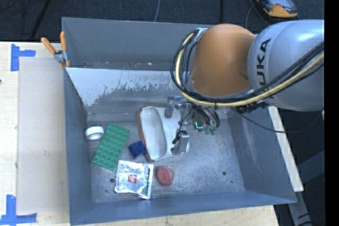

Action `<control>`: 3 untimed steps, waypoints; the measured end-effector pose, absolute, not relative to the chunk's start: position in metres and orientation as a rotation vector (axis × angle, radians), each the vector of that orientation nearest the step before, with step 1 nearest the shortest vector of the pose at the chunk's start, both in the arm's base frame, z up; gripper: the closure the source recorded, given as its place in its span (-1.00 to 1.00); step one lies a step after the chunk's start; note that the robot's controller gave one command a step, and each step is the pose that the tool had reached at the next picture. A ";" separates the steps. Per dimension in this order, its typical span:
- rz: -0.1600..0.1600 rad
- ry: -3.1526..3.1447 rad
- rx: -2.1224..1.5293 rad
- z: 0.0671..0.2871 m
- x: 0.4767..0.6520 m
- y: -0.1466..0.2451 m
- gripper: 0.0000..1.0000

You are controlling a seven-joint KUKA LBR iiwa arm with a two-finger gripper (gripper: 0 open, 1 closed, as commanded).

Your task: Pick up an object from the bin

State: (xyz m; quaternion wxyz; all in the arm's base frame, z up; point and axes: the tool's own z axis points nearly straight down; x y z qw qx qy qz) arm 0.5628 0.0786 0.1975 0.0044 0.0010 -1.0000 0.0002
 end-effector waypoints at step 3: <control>0.001 -3.057 0.742 0.178 0.541 0.076 1.00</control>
Offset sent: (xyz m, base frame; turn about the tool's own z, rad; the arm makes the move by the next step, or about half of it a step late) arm -0.0462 0.0454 -0.1275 -0.0045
